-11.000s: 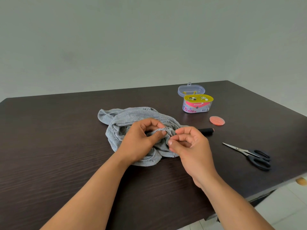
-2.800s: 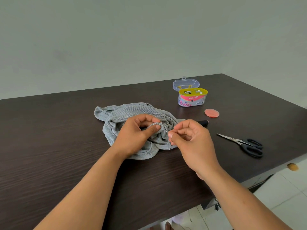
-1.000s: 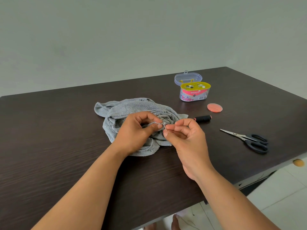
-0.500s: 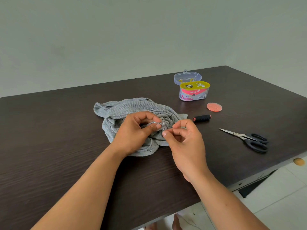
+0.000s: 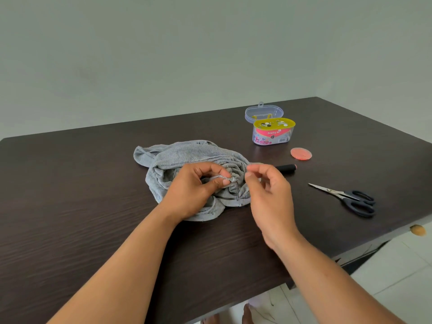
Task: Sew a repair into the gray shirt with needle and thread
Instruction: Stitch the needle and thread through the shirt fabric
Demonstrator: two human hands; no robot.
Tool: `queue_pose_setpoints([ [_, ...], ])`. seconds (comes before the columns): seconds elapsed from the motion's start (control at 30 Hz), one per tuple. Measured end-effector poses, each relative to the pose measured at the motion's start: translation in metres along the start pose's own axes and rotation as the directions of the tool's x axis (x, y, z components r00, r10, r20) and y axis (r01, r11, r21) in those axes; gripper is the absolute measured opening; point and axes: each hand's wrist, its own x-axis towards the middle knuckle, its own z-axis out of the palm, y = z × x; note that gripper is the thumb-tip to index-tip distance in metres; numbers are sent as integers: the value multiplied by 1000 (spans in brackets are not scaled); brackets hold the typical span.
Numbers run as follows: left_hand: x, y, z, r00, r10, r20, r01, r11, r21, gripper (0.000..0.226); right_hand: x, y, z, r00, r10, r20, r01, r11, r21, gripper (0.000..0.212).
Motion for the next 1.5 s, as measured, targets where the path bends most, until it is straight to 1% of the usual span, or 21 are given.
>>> queue_pose_setpoints([
  [0.07, 0, 0, 1, 1000, 12, 13, -12, 1000, 7, 10, 13, -8, -2, 998, -9, 62, 13, 998, -68, 12],
  [0.1, 0, 1, 1, 1000, 19, 18, -19, 1000, 11, 9, 20, -13, -4, 993, 5, 116, 6, 995, -95, 14],
  [0.2, 0, 0, 2, 999, 31, 26, -32, 999, 16, 10, 34, -21, -6, 948, 85, 306, -32, 984, -176, 16],
  [0.27, 0, 1, 2, 999, 34, 31, -34, 999, 9, 11, 39, -23, -5, 924, 101, 370, -22, 977, -212, 15],
  [0.47, 0, 1, 3, 998, 40, 40, -40, 999, 3, 12, 41, -23, -4, 899, 109, 424, -47, 987, -154, 17],
  [0.6, 1, 0, 3, 999, 40, 36, -40, 999, -1, 10, 39, -21, -1, 896, 120, 428, -39, 980, -195, 21],
  [0.7, 1, -1, 2, 998, 35, 51, -34, 999, -21, 8, 40, -24, 2, 907, 91, 412, -3, 978, -208, 25],
  [0.8, 2, -1, 1, 999, 27, 44, -25, 999, -47, 8, 42, -32, 2, 936, 85, 343, -45, 991, -122, 27],
  [0.87, 2, -1, 1, 998, 28, 57, -26, 999, -45, 6, 43, -39, 0, 941, 124, 316, -133, 991, 8, 24],
  [0.93, 1, -2, 2, 998, 13, 69, -10, 999, -44, 7, 46, -45, -4, 938, 177, 297, -236, 956, 174, 23],
  [1.0, 2, -3, 1, 998, -14, 63, 18, 998, -63, 7, 51, -49, -11, 934, 224, 279, -311, 894, 322, 21],
  [1.03, 2, -3, 1, 998, -24, 59, 28, 998, -64, 6, 53, -51, -14, 934, 236, 268, -326, 871, 368, 20],
  [1.1, 2, -2, 1, 998, -31, 50, 33, 998, -50, 5, 56, -54, -20, 940, 238, 244, -319, 866, 384, 19],
  [1.17, 1, 1, 1, 998, -27, 52, 29, 999, -38, 4, 58, -56, -25, 953, 213, 216, -274, 909, 315, 20],
  [1.2, 1, 1, 1, 998, -25, 53, 26, 999, -29, 4, 58, -57, -26, 961, 187, 203, -236, 939, 250, 21],
  [1.27, 1, 1, 1, 998, -22, 51, 23, 1000, -18, 4, 58, -58, -28, 976, 91, 198, -104, 993, 54, 20],
  [1.3, 1, 2, 1, 998, -22, 50, 23, 1000, -18, 4, 57, -58, -29, 975, 34, 220, -18, 997, -72, 18],
  [1.33, 1, 2, 1, 999, -21, 47, 22, 1000, -19, 4, 55, -59, -29, 965, -13, 261, 69, 976, -206, 15],
  [1.4, 1, 3, 2, 999, -21, 43, 22, 999, -25, 4, 50, -61, -31, 919, -46, 392, 235, 863, -448, 9],
  [1.5, 0, 5, 3, 999, -23, 38, 25, 999, -36, 6, 42, -61, -30, 813, 16, 581, 439, 638, -632, 10],
])
